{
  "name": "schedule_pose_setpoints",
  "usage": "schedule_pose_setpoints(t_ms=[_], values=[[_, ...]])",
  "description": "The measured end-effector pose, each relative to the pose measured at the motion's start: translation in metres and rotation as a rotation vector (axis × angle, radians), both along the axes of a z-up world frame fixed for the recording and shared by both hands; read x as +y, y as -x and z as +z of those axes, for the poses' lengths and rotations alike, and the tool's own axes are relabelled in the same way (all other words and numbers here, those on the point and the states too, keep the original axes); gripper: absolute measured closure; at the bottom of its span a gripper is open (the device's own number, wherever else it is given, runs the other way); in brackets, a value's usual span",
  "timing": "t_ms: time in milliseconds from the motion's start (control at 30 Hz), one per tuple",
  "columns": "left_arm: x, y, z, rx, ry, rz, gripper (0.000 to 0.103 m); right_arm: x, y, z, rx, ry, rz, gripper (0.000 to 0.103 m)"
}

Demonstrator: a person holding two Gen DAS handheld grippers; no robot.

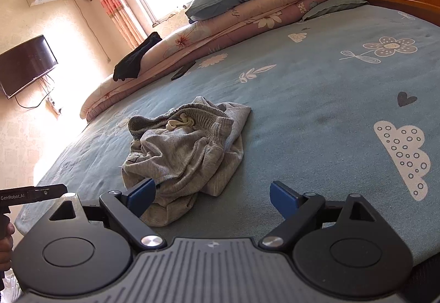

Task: Fold clothes
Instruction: 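Move both tools toward the crumpled grey sweatpants on the bed, then grasp the sweatpants waistband with the right gripper while the left gripper approaches it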

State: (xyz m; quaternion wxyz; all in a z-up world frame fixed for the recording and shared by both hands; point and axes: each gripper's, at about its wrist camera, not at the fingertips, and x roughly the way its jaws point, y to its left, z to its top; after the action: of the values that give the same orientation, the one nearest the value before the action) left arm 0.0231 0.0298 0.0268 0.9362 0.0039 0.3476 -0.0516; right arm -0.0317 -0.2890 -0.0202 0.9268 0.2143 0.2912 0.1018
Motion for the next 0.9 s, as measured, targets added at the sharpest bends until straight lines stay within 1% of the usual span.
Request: schedule_pose_setpoints(t_ms=[133,300,333,400,433,500,567,600,667,733,800,900], values=[[0.004,0.014,0.007,-0.030,0.017,-0.001,0.024,0.004,0.008,0.011,-0.035,0.011,0.002,0.010],[0.009,0.034,0.014,-0.066,0.017,0.014,0.024,0.004,0.024,0.029,-0.081,0.000,0.017,0.009],[0.009,0.036,0.014,-0.066,0.017,0.017,0.024,0.004,0.027,0.033,-0.090,0.001,0.023,0.009],[0.008,0.034,0.013,-0.064,0.007,0.015,0.024,0.005,0.031,0.040,-0.117,0.027,0.036,0.005],[0.006,0.030,0.011,-0.062,0.004,0.013,0.021,0.005,0.033,0.043,-0.132,0.044,0.038,0.005],[0.002,0.019,0.007,-0.062,0.000,0.006,0.019,0.005,0.031,0.042,-0.162,0.076,0.018,0.000],[-0.003,0.004,-0.001,-0.070,-0.009,-0.010,0.019,0.004,0.023,0.033,-0.180,0.082,-0.016,0.000],[-0.006,-0.005,-0.005,-0.076,-0.018,-0.014,0.018,0.003,0.015,0.025,-0.169,0.084,-0.039,0.000],[-0.009,-0.027,-0.016,-0.098,-0.045,-0.014,0.018,0.000,-0.011,0.011,-0.090,0.091,-0.036,0.000],[-0.013,-0.050,-0.027,-0.119,-0.071,-0.015,0.018,-0.005,-0.036,-0.003,-0.020,0.043,-0.009,0.000],[-0.014,-0.076,-0.039,-0.148,-0.088,-0.036,0.018,-0.009,-0.058,-0.014,0.007,-0.003,0.014,0.000],[-0.018,-0.116,-0.056,-0.183,-0.108,-0.103,0.018,-0.010,-0.085,-0.025,-0.047,-0.026,0.013,0.000]])
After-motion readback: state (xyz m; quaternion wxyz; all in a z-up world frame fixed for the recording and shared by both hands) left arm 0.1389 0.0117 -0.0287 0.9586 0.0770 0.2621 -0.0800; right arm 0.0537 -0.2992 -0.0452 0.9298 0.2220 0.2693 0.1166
